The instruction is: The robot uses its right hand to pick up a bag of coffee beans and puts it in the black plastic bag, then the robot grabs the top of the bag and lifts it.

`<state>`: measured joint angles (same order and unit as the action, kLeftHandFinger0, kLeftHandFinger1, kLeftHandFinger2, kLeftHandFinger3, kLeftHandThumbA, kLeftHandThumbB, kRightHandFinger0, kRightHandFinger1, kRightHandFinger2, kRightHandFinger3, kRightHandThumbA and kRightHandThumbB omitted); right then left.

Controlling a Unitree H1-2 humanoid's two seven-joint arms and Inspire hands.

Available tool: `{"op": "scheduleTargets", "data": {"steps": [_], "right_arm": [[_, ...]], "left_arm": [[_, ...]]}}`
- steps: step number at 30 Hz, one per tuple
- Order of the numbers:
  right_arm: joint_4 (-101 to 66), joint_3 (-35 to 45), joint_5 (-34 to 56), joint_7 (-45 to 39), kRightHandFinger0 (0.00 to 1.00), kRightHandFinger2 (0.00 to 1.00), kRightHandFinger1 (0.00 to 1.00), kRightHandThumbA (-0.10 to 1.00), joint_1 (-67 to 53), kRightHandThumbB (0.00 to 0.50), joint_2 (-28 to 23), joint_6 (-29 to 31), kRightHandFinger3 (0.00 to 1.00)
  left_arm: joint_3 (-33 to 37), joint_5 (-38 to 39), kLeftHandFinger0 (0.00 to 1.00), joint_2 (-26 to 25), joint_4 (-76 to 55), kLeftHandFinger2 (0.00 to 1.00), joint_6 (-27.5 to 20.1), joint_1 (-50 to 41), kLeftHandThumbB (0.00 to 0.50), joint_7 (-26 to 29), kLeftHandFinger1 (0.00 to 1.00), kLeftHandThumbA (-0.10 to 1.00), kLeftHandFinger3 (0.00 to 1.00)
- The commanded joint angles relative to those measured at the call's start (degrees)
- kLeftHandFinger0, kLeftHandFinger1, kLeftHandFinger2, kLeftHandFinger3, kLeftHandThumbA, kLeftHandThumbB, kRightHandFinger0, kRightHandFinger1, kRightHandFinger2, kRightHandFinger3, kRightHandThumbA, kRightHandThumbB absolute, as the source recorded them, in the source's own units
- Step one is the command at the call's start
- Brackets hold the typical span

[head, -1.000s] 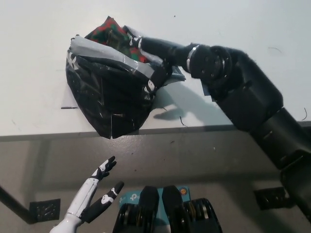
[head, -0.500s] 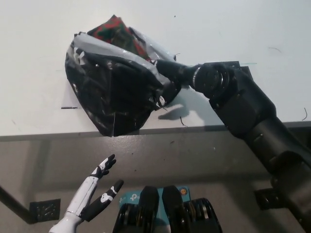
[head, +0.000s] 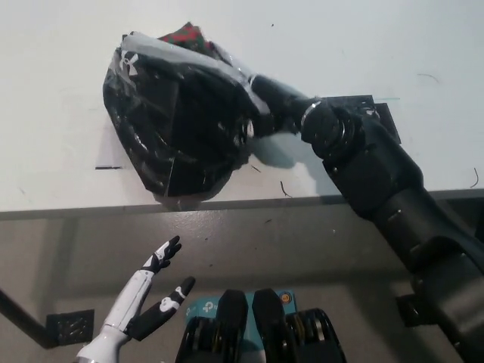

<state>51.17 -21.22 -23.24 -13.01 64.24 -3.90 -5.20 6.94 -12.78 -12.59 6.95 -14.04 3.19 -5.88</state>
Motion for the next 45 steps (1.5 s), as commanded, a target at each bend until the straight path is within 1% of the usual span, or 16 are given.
{"op": "scheduleTargets", "data": {"steps": [1, 4, 7, 14, 19, 25, 26, 27, 29, 30, 31, 32, 33, 34, 36, 45], "right_arm": [[-4.67, 2.42, 0.81, 2.43, 0.0, 0.51, 0.22, -0.08, 6.83, 0.176, 0.0, 0.29, 0.55], [-5.17, 2.86, 0.8, 2.04, 0.0, 0.52, 0.21, -0.1, 7.96, 0.2, 0.03, 1.82, 0.58], [-6.03, 2.63, 0.55, 1.66, 0.0, 0.57, 0.25, -0.1, 8.51, 0.22, -0.27, 3.74, 0.59], [-7.57, 1.27, -0.85, -0.59, 0.0, 0.62, 0.33, -0.1, 10.41, 0.248, -0.62, 0.42, 0.64], [-7.51, -0.16, -1.83, -2.46, 0.01, 0.67, 0.38, -0.09, 12.78, 0.236, -0.93, -0.45, 0.72], [-4.46, -0.39, -1.56, -4.14, 0.0, 0.65, 0.36, -0.1, 16.66, 0.208, -0.79, -0.16, 0.71], [-3.75, -0.57, -1.65, -4.61, 0.01, 0.67, 0.37, -0.04, 17.51, 0.19, -0.85, -0.04, 0.72], [-1.66, -0.94, -2.12, -4.31, 0.01, 0.64, 0.37, 0.1, 19.27, 0.187, -0.74, 0.48, 0.68], [1.52, -0.71, -1.85, -3.43, 0.03, 0.62, 0.38, 0.15, 21.54, 0.178, -0.4, 2.16, 0.64], [1.91, -0.83, -2.27, -3.07, 0.17, 0.87, 0.57, 0.22, 22.46, 0.164, -0.32, 1.24, 0.88], [2.17, -0.91, -2.45, -2.91, 0.29, 0.89, 0.69, 0.25, 22.86, 0.167, -0.28, 0.87, 0.86], [4.33, -0.17, -1.84, -1.96, 0.4, 0.72, 0.67, 0.48, 25.21, 0.163, 0.0, 1.53, 0.48], [5.3, 0.06, -1.65, -1.6, 0.28, 0.64, 0.55, 0.51, 26.19, 0.164, 0.12, 1.75, 0.48], [6.71, 0.18, -1.62, -1.12, 0.14, 0.62, 0.47, 0.54, 27.52, 0.159, 0.3, 1.84, 0.44], [8.68, -0.01, -2.05, -0.12, 0.04, 0.61, 0.39, 0.53, 29.45, 0.157, 0.5, 1.73, 0.43], [15.08, 0.6, -1.31, 2.82, 0.02, 0.6, 0.37, 0.41, 34.03, 0.181, 1.0, 5.78, 0.42]], "left_arm": [[-0.1, 0.34, 0.96, -0.25, -2.27, 1.0, 1.41, 0.69, 0.297, -0.68, 1.0, 0.74, 1.0], [0.1, -0.13, 0.97, -0.41, -2.27, 1.0, 1.9, 1.03, 0.295, -0.73, 1.0, 0.73, 1.0], [0.4, -0.5, 0.97, -0.61, -2.09, 1.0, 1.66, 1.26, 0.287, -0.79, 1.0, 0.69, 1.0], [0.72, -0.66, 1.0, -0.84, -1.93, 1.0, 1.63, 1.59, 0.291, -0.97, 1.0, 0.59, 1.0], [0.7, -0.18, 0.99, -0.77, -1.7, 1.0, 1.56, 1.7, 0.299, -0.9, 1.0, 0.53, 1.0], [0.69, 0.37, 0.99, -0.65, -2.09, 1.0, 2.28, 1.59, 0.316, -1.23, 1.0, 0.51, 1.0], [0.68, 0.33, 0.99, -0.6, -2.34, 1.0, 2.56, 1.53, 0.327, -1.2, 1.0, 0.52, 1.0], [0.71, 0.45, 0.99, -0.58, -2.56, 1.0, 2.8, 1.55, 0.33, -1.32, 1.0, 0.52, 1.0], [0.93, -0.11, 0.98, -0.73, -2.64, 1.0, 2.65, 1.66, 0.328, -1.27, 1.0, 0.53, 1.0], [0.96, -0.06, 0.98, -0.73, -2.69, 1.0, 2.75, 1.72, 0.33, -1.34, 1.0, 0.53, 1.0], [0.97, -0.01, 0.98, -0.73, -2.7, 1.0, 2.81, 1.74, 0.331, -1.37, 1.0, 0.53, 1.0], [1.07, -0.31, 0.98, -0.81, -2.67, 1.0, 2.72, 1.85, 0.333, -1.29, 1.0, 0.53, 1.0], [1.12, -0.45, 0.98, -0.85, -2.68, 1.0, 2.77, 1.89, 0.333, -1.27, 1.0, 0.53, 1.0], [1.19, -0.5, 0.97, -0.87, -2.74, 1.0, 2.92, 1.92, 0.333, -1.29, 1.0, 0.52, 1.0], [1.31, -0.47, 0.97, -0.85, -2.86, 1.0, 3.07, 1.87, 0.326, -1.31, 1.0, 0.5, 1.0], [1.75, -0.6, 0.98, -1.35, -3.35, 1.0, 3.23, 2.18, 0.333, -1.47, 1.0, 0.5, 1.0]]}}
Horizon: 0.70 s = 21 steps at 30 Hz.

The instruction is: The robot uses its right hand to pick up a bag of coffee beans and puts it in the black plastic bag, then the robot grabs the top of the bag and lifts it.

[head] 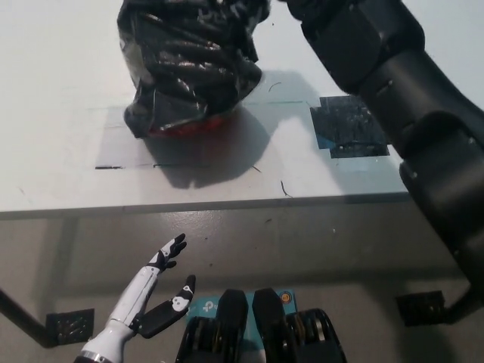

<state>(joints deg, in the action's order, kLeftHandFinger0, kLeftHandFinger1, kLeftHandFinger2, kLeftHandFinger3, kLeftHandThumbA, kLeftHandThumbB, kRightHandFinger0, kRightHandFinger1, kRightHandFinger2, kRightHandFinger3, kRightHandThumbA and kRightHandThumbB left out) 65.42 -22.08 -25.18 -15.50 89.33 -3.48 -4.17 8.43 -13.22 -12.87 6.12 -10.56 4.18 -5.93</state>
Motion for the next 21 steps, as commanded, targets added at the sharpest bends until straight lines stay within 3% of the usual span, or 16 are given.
{"op": "scheduleTargets", "data": {"steps": [1, 6, 13, 21], "right_arm": [[1.22, 1.49, 0.62, 5.56, 0.02, 0.6, 0.37, 0.4, 9.15, 0.185, 0.62, 5.08, 0.42], [2.04, 1.28, 0.26, 6.2, 0.0, 0.61, 0.36, 0.38, 9.74, 0.171, 0.95, 5.78, 0.44], [3.06, 1.28, 0.17, 7.33, 0.0, 0.58, 0.33, 0.31, 10.46, 0.191, 1.28, 6.55, 0.4], [3.97, 1.12, -0.13, 8.31, 0.0, 0.62, 0.35, 0.3, 11.85, 0.184, 1.35, 6.5, 0.44]], "left_arm": [[0.33, -0.24, 0.98, -1.08, -2.55, 1.0, -0.29, 1.2, 0.332, -1.36, 1.0, 0.49, 1.0], [0.53, 0.0, 0.97, -0.97, -2.68, 1.0, -0.61, 1.02, 0.328, -1.3, 1.0, 0.47, 1.0], [0.71, -0.4, 1.0, -1.15, -2.35, 1.0, -0.8, 1.22, 0.33, -1.48, 1.0, 0.47, 1.0], [0.84, -0.77, 1.0, -1.26, -2.53, 1.0, -0.63, 1.07, 0.334, -1.65, 1.0, 0.48, 1.0]]}}
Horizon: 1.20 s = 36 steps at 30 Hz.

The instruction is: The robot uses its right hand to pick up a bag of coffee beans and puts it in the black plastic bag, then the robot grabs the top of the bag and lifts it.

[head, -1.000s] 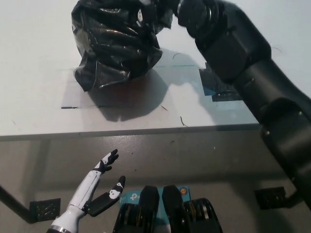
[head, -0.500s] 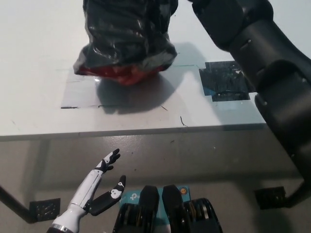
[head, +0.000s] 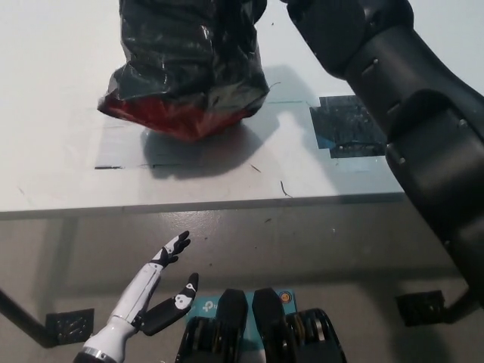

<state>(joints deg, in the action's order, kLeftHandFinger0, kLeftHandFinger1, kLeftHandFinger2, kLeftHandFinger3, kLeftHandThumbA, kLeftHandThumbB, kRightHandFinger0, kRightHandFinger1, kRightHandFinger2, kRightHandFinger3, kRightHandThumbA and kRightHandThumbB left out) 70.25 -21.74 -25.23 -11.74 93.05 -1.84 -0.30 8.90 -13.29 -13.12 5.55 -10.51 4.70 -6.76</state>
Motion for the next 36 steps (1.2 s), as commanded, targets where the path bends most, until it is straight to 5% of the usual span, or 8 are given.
{"op": "scheduleTargets", "data": {"steps": [1, 9, 17, 23, 30, 36], "right_arm": [[-0.58, 0.81, -0.06, 4.88, 0.0, 0.61, 0.35, 0.3, 8.45, 0.181, -0.32, 2.98, 0.42], [1.9, 1.88, 0.42, 10.88, 0.0, 0.48, 0.19, 0.16, 12.3, 0.17, -0.12, 5.64, 0.4], [4.36, 3.22, 0.81, 16.15, 0.0, 0.47, 0.14, 0.06, 15.98, 0.174, 0.85, 6.57, 0.56], [5.56, 2.45, -0.12, 18.97, 0.0, 0.41, 0.08, 0.11, 17.49, 0.181, 1.92, 7.25, 0.51], [6.59, 1.25, -1.35, 23.47, 0.0, 0.33, 0.01, 0.11, 18.01, 0.186, 3.04, 8.26, 0.4], [7.15, 0.86, -1.23, 25.22, 0.0, 0.34, 0.0, -0.04, 16.85, 0.153, 3.95, 9.11, 0.39]], "left_arm": [[0.39, -0.84, 1.0, -1.02, -2.08, 1.0, -0.56, 0.54, 0.334, -0.86, 1.0, 0.48, 1.0], [0.62, -1.25, 0.98, -0.95, -2.05, 1.0, -0.72, 0.38, 0.332, -1.16, 1.0, 0.47, 1.0], [1.06, -1.9, 0.94, -0.81, -1.87, 0.98, -0.6, 0.59, 0.328, -1.4, 0.98, 0.46, 1.0], [1.74, -1.36, 0.86, -0.52, -1.29, 0.93, -2.22, 0.38, 0.324, -1.56, 0.92, 0.44, 1.0], [2.78, -2.05, 0.88, -0.69, -1.56, 0.88, -2.89, 0.31, 0.305, -1.35, 0.91, 0.42, 1.0], [3.63, -2.46, 0.85, -0.85, -1.0, 0.85, -3.95, 0.56, 0.313, -1.1, 0.87, 0.44, 1.0]]}}
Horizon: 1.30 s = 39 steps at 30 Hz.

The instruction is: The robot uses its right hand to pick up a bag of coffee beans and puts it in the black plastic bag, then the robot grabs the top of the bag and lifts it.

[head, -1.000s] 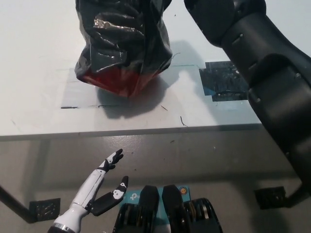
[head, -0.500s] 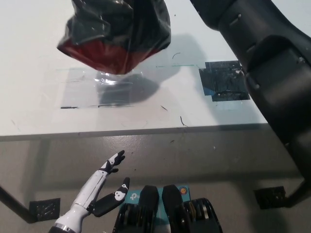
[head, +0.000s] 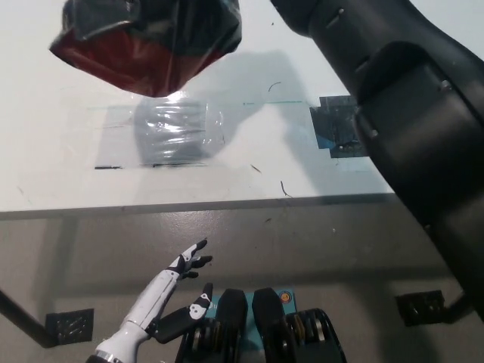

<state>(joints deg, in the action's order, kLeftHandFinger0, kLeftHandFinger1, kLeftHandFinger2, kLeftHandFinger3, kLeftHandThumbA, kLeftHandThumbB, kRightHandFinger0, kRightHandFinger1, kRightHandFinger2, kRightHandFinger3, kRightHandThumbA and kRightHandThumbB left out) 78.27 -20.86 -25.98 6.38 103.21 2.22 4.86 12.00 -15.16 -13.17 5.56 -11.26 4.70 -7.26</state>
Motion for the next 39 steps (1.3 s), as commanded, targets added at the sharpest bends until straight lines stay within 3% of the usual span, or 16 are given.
{"op": "scheduleTargets", "data": {"steps": [1, 3, 6, 8, 9, 11, 12, 14, 18, 19, 21, 22, 23, 24, 27, 39], "right_arm": [[-0.77, -0.09, -0.56, 7.35, 0.0, 0.38, 0.01, -0.09, 6.66, 0.154, -0.08, 3.98, 0.39], [-0.34, -0.29, -0.78, 8.02, 0.0, 0.46, 0.07, -0.1, 6.63, 0.138, 0.5, 3.59, 0.54], [0.13, -0.84, -1.44, 9.48, 0.0, 0.39, 0.04, -0.1, 6.12, 0.135, 1.05, 3.72, 0.25], [0.32, -1.0, -1.6, 10.04, 0.0, 0.28, 0.01, -0.07, 5.78, 0.225, 1.27, 3.95, 0.07], [0.45, -1.16, -1.73, 10.56, 0.0, 0.25, 0.0, -0.05, 5.16, 0.163, 1.61, 4.04, 0.05], [0.52, -2.08, -2.58, 11.51, 0.0, 0.34, 0.01, -0.02, 3.06, 0.154, 2.43, 4.41, 0.16], [0.59, -2.74, -3.1, 11.48, 0.0, 0.37, 0.03, -0.04, 1.57, 0.205, 2.94, 4.58, 0.32], [1.12, -5.61, -5.46, 12.17, 0.0, 0.36, 0.01, -0.07, -2.67, 0.165, 4.1, 4.13, 0.1], [1.96, -8.94, -7.25, 12.72, 0.0, 0.46, 0.06, -0.1, -9.09, 0.178, 4.8, 3.86, 0.06], [1.97, -9.25, -6.97, 12.58, 0.01, 0.52, 0.12, -0.02, -10.65, 0.157, 4.77, 4.03, 0.16], [2.61, -9.24, -5.72, 5.66, 0.34, 0.87, 0.51, 0.34, -13.06, 0.224, 4.64, 2.28, 0.69], [2.72, -9.29, -5.5, 4.13, 0.39, 0.84, 0.52, 0.41, -13.31, 0.23, 4.6, 1.82, 0.77], [3.09, -7.79, -3.19, -3.74, 0.69, 1.0, 0.92, 0.55, -13.76, 0.352, 4.55, -0.48, 1.0], [3.26, -7.01, -2.04, -7.73, 1.0, 1.0, 1.0, 0.61, -14.16, 0.365, 4.5, -1.48, 1.0], [3.21, -7.0, -1.63, -13.81, 1.0, 1.0, 1.0, 0.74, -16.94, 0.49, 3.97, -1.88, 1.0], [1.45, -4.32, 1.02, -24.23, 1.0, 1.0, 1.0, 0.9, -16.49, 0.5, -0.51, -3.2, 1.0]], "left_arm": [[0.62, -0.64, 0.86, -0.8, -0.99, 0.85, -3.2, 0.72, 0.316, -0.64, 0.88, 0.43, 1.0], [0.78, -1.24, 0.84, -0.68, -1.45, 0.83, -2.77, 0.9, 0.319, -0.56, 0.86, 0.45, 1.0], [0.93, -1.83, 0.82, -0.83, -1.97, 0.82, -2.3, 1.05, 0.316, -0.66, 0.84, 0.46, 1.0], [0.96, -1.98, 0.82, -0.85, -2.03, 0.81, -2.32, 1.09, 0.323, -0.62, 0.84, 0.47, 1.0], [1.03, -1.96, 0.82, -0.85, -1.97, 0.81, -2.64, 1.13, 0.316, -0.62, 0.84, 0.47, 1.0], [1.3, -2.28, 0.81, -0.9, -2.24, 0.81, -2.3, 1.18, 0.32, -0.9, 0.83, 0.48, 1.0], [1.39, -2.09, 0.82, -0.77, -2.42, 0.8, -2.0, 1.12, 0.318, -1.14, 0.83, 0.48, 1.0], [1.57, -2.48, 0.79, -0.73, -2.91, 0.78, -1.89, 0.85, 0.306, -1.07, 0.81, 0.44, 1.0], [1.85, -2.17, 0.73, -0.74, -2.76, 0.75, -2.54, 0.83, 0.296, -1.19, 0.75, 0.39, 1.0], [1.89, -2.27, 0.72, -0.68, -2.86, 0.75, -2.28, 0.84, 0.299, -1.13, 0.74, 0.39, 1.0], [1.99, -2.7, 0.75, -0.66, -3.6, 0.77, -1.07, 0.99, 0.286, -1.26, 0.77, 0.37, 1.0], [2.04, -2.84, 0.76, -0.73, -3.8, 0.77, -0.88, 1.06, 0.285, -1.32, 0.77, 0.37, 1.0], [2.23, -3.53, 0.76, -0.99, -4.61, 0.78, 0.01, 1.22, 0.273, -1.63, 0.79, 0.36, 1.0], [2.24, -3.4, 0.77, -1.02, -4.72, 0.79, 0.16, 1.26, 0.271, -1.8, 0.8, 0.35, 1.0], [2.46, -3.24, 0.8, -1.24, -5.09, 0.83, 1.15, 1.65, 0.274, -2.71, 0.82, 0.37, 1.0], [3.1, -5.36, 0.8, -1.64, -4.63, 0.8, 1.33, 2.13, 0.303, -2.68, 0.81, 0.47, 0.98]]}}
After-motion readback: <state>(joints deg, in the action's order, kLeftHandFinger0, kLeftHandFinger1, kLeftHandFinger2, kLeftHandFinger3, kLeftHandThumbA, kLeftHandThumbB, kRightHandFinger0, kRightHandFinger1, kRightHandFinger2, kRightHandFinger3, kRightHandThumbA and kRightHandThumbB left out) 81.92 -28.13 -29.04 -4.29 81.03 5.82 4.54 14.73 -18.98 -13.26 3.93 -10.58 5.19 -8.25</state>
